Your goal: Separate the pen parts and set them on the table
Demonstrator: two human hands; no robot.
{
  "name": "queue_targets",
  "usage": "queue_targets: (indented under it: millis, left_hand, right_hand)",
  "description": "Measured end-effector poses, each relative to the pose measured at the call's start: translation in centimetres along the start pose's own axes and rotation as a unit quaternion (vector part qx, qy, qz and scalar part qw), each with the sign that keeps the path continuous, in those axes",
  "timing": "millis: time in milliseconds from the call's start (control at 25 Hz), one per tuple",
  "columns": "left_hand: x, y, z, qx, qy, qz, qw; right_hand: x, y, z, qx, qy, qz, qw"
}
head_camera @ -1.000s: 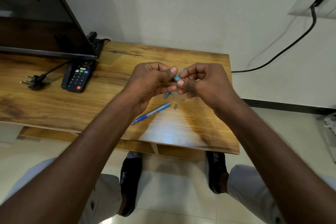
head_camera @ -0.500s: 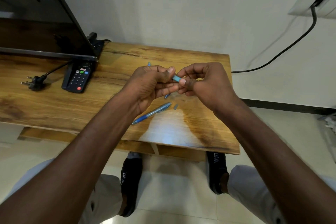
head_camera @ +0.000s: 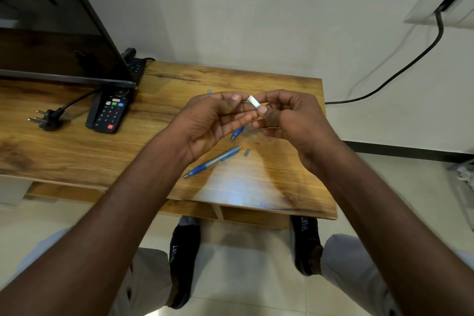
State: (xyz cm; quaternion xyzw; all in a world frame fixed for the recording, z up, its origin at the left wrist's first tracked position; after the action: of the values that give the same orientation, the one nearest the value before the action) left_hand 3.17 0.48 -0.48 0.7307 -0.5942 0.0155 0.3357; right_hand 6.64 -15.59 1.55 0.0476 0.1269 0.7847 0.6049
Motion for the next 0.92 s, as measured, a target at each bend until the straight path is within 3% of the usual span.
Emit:
queue_targets:
  millis: [240, 480, 920]
  left_hand:
    - [-0.1, -0.2, 0.6, -0.021, -0.013, -0.011, 1.000]
    - [0.8, 0.0, 1.8, -0.068, 0.073, -0.006, 0.995]
    - [1.4, 0.2, 2.9, -0.097, 0.085, -0.001, 0.992]
  right_hand:
    - [-0.7, -0.5, -0.5, 0.027, -0.020, -0.035, 0.999]
    - [-1.4, -0.6, -0.1, -0.008, 0.015, -0.082, 0.997]
    - [-1.6, -0.6, 0.8, -0.062, 0.030, -0.102, 0.992]
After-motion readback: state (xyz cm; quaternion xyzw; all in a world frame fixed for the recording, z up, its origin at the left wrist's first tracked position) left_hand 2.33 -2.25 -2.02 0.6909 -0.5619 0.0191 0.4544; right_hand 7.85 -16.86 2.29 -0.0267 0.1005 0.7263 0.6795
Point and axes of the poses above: each hand's wrist, its own y-axis away from the middle knuckle, its own x-axis out of the palm, z = x × y, the point moved 7 cm from there along -y, towards the middle knuckle, and after that the axes turned 2 degrees about -z, right-handed, at the moved point
